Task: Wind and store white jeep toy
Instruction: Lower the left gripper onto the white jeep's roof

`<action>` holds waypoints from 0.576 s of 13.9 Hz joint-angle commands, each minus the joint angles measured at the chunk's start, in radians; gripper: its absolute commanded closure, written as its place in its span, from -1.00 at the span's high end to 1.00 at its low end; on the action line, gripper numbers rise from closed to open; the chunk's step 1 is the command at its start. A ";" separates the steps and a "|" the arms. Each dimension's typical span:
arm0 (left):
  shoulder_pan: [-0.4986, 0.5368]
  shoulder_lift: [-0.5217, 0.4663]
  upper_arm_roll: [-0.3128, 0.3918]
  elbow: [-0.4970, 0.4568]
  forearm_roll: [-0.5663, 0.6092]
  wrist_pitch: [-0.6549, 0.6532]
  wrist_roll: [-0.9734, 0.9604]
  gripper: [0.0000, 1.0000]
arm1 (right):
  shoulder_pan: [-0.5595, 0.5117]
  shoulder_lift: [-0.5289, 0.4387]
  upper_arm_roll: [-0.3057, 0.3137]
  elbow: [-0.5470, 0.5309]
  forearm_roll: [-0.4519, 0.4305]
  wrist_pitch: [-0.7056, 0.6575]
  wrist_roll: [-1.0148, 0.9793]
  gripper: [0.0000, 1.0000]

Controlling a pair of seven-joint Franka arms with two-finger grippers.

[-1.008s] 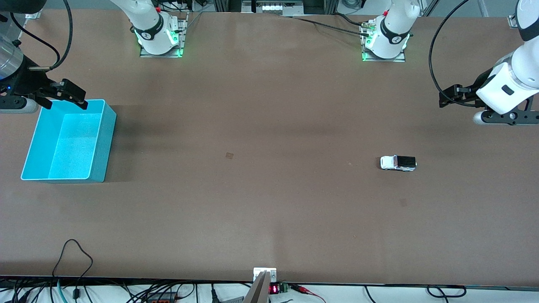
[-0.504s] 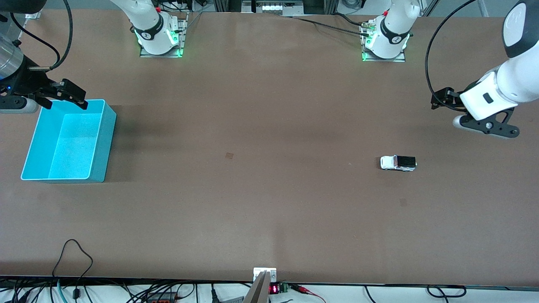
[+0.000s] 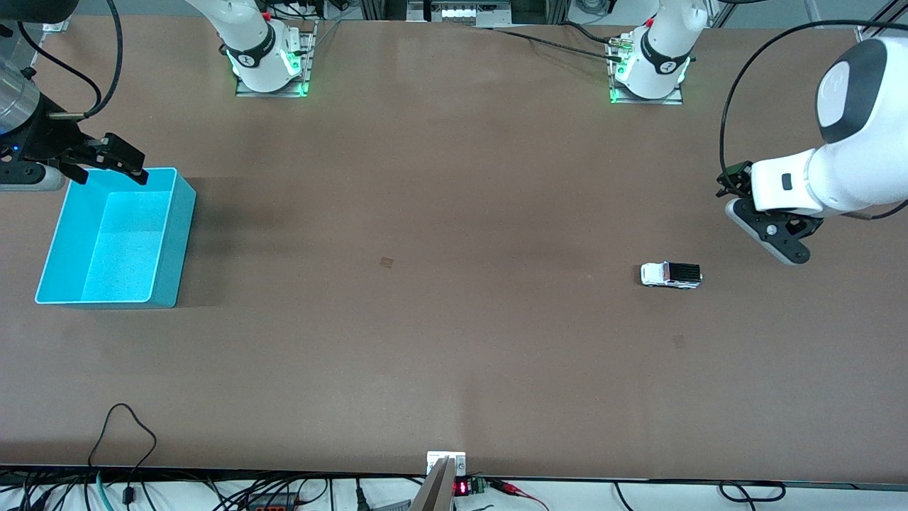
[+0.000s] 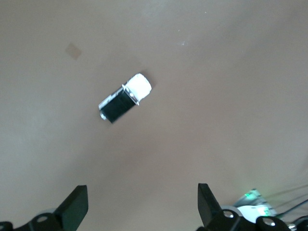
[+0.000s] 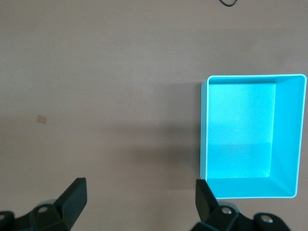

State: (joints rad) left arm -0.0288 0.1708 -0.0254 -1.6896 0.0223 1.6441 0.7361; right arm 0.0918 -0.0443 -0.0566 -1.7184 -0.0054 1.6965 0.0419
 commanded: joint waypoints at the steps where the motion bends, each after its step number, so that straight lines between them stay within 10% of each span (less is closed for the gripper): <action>1: 0.012 0.005 0.002 -0.108 -0.002 0.161 0.222 1.00 | 0.002 -0.014 0.000 -0.010 0.012 -0.006 0.015 1.00; 8: 0.040 0.142 0.002 -0.291 0.025 0.542 0.670 1.00 | 0.002 -0.012 0.000 -0.010 0.012 -0.006 0.015 1.00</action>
State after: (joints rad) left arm 0.0051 0.2530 -0.0209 -1.9676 0.0287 2.1377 1.3222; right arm 0.0919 -0.0443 -0.0566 -1.7187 -0.0054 1.6960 0.0421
